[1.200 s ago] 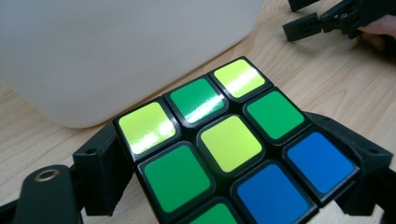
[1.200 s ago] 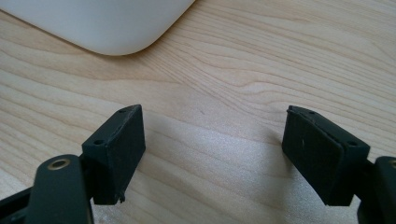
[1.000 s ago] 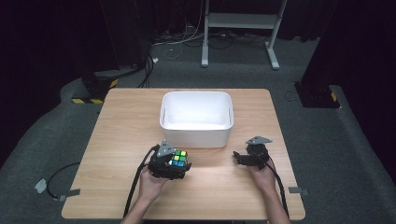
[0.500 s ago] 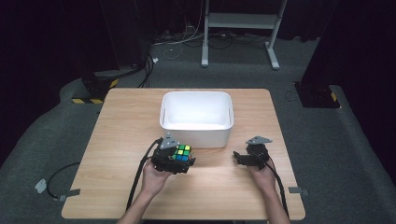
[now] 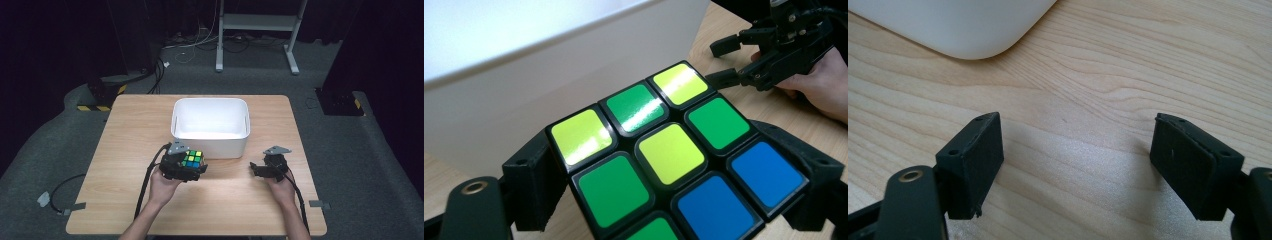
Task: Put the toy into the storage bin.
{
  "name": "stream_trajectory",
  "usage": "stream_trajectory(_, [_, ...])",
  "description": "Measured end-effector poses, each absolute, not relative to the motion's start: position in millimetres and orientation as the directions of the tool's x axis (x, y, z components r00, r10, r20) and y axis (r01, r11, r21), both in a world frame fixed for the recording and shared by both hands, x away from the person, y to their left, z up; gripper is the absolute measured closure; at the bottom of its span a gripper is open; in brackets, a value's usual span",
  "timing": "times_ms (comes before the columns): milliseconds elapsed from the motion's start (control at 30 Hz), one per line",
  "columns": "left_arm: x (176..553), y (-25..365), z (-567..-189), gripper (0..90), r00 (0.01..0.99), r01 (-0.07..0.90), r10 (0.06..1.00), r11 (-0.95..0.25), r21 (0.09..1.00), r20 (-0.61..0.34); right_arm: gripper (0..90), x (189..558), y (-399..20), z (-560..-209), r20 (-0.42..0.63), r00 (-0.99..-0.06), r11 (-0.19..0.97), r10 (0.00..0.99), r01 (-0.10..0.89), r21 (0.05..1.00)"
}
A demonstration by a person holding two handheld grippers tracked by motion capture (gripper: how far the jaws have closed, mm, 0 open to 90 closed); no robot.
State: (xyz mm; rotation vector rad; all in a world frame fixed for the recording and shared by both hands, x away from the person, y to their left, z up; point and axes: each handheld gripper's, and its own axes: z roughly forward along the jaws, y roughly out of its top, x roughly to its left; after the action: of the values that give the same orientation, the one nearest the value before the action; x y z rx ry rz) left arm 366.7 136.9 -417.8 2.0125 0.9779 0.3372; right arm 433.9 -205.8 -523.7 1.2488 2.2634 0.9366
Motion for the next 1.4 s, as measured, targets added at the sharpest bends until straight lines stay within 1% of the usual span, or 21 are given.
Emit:
stream_trajectory(67, [368.6, 137.2, -411.5, 15.5, 0.663, 0.5, 0.742, -0.337, 0.797, -0.102, 21.2, 433.9, -205.8, -523.7, -0.017, -0.527, 0.38, 0.85, 0.589, 0.713])
stream_trajectory(233, [373.5, 137.1, -401.4, 15.5, 0.671, 0.494, 0.734, -0.334, 0.803, -0.107, 21.2, 433.9, -205.8, -523.7, -0.017, -0.527, 0.38, 0.849, 0.589, 0.713])
stream_trajectory(400, [377.2, 134.0, -391.5, 15.5, 0.685, 0.476, 0.723, -0.356, 0.804, -0.085, 21.2, 433.8, -205.8, -523.7, -0.018, -0.527, 0.38, 0.849, 0.589, 0.713])
stream_trajectory(700, [383.7, 132.5, -380.1, 15.5, 0.695, 0.471, 0.713, -0.346, 0.812, -0.099, 21.2, 433.8, -205.8, -523.7, -0.018, -0.527, 0.38, 0.849, 0.589, 0.713])
stream_trajectory(900, [387.6, 128.7, -370.3, 15.5, 0.704, 0.459, 0.704, -0.358, 0.813, -0.088, 21.2, 433.8, -205.8, -523.7, -0.018, -0.528, 0.381, 0.849, 0.589, 0.713])
stream_trajectory(1000, [390.0, 128.1, -365.8, 15.5, 0.714, 0.462, 0.691, -0.342, 0.818, -0.114, 21.3, 433.8, -205.8, -523.7, -0.018, -0.528, 0.381, 0.849, 0.588, 0.713])
stream_trajectory(1067, [393.2, 128.2, -363.5, 15.5, 0.725, 0.481, 0.669, -0.324, 0.815, -0.162, 21.3, 433.8, -205.8, -523.7, -0.019, -0.528, 0.381, 0.849, 0.588, 0.714])
stream_trajectory(1200, [398.5, 125.3, -357.7, 15.5, 0.728, 0.475, 0.67, -0.341, 0.811, -0.144, 21.4, 433.8, -205.8, -523.7, -0.018, -0.528, 0.381, 0.849, 0.588, 0.713])
stream_trajectory(1400, [407.2, 123.7, -349.4, 15.5, 0.729, 0.47, 0.668, -0.333, 0.818, -0.148, 21.4, 433.8, -205.7, -523.7, -0.018, -0.528, 0.381, 0.849, 0.588, 0.713])
